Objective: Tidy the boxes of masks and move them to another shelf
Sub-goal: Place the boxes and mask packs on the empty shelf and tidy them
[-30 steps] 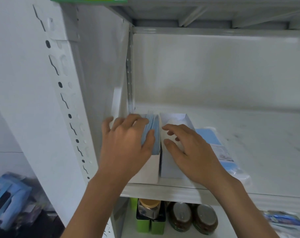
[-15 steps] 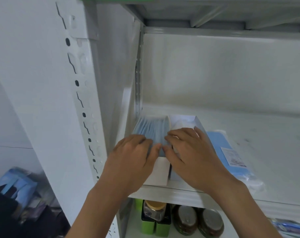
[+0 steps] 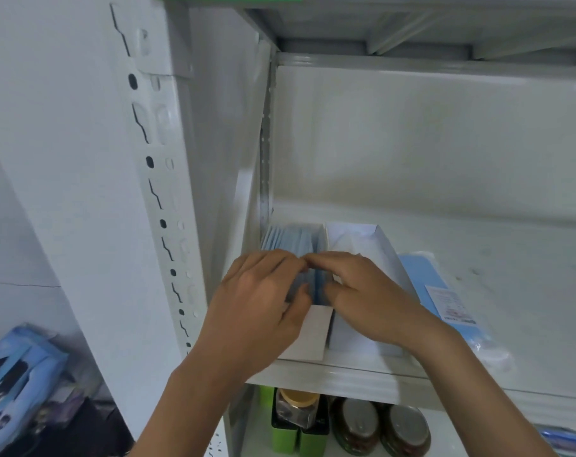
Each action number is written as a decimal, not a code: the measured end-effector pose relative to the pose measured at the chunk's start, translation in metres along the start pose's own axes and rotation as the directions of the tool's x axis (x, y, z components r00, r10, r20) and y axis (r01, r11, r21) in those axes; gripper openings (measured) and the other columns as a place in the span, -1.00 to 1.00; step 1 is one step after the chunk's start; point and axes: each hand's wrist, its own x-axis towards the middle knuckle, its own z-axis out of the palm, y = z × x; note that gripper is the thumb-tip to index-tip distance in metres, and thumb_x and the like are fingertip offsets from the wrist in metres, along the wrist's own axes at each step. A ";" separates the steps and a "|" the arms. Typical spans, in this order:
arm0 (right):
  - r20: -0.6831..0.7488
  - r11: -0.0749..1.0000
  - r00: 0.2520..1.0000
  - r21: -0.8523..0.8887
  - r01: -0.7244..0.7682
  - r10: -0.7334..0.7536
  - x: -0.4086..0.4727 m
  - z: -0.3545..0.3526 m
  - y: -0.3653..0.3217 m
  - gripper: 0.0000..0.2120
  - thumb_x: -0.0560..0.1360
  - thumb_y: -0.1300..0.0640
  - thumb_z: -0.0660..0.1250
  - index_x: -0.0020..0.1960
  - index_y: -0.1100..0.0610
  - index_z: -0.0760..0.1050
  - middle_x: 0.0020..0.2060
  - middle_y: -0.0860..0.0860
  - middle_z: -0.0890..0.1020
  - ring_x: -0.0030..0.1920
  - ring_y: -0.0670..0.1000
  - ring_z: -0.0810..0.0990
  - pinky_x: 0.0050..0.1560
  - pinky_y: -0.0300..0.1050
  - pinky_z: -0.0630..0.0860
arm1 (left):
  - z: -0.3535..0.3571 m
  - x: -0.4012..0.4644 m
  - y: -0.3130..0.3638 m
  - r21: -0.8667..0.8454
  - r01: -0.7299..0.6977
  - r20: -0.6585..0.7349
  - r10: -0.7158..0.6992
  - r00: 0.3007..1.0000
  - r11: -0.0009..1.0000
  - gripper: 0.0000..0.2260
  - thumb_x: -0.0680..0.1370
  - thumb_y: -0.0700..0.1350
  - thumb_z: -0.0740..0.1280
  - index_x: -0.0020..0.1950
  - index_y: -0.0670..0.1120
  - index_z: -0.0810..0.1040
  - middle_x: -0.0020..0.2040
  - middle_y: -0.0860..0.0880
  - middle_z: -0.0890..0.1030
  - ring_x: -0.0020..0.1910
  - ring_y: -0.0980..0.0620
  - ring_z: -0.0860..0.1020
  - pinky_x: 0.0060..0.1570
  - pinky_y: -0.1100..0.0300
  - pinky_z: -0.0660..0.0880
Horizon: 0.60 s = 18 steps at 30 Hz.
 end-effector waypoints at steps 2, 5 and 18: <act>-0.039 1.000 0.999 0.027 0.003 -0.002 0.001 0.000 0.002 -0.70 0.47 0.32 0.24 0.11 0.13 0.61 -0.01 0.06 0.70 0.03 0.05 0.63 0.11 0.13 0.55 | -0.002 0.009 0.004 -0.024 0.003 0.061 -0.001 0.998 1.000 -0.90 0.55 -0.10 0.30 -0.03 -0.03 0.60 -0.11 0.06 0.62 -0.15 0.07 0.50 0.02 0.16 0.49; -0.151 0.999 0.988 0.041 0.029 -0.023 0.002 0.005 0.005 -0.70 0.43 0.29 0.38 0.14 0.08 0.61 0.01 -0.08 0.70 0.02 -0.21 0.60 0.01 -0.33 0.53 | -0.004 0.026 0.008 0.024 0.037 0.217 -0.041 0.975 0.999 -0.80 0.51 0.01 0.21 -0.07 0.00 0.61 -0.15 0.07 0.58 -0.18 0.03 0.51 0.03 0.09 0.49; -0.519 0.962 0.847 -0.155 -0.224 0.114 -0.030 -0.025 0.049 -0.68 0.55 0.29 0.22 0.18 0.10 0.66 0.18 0.02 0.67 0.23 0.06 0.56 0.09 -0.20 0.37 | 0.006 0.066 0.016 0.341 0.150 0.392 -0.285 0.875 0.928 -0.67 0.45 0.24 0.29 -0.35 0.04 0.41 -0.31 0.05 0.52 -0.20 -0.02 0.51 0.15 -0.04 0.36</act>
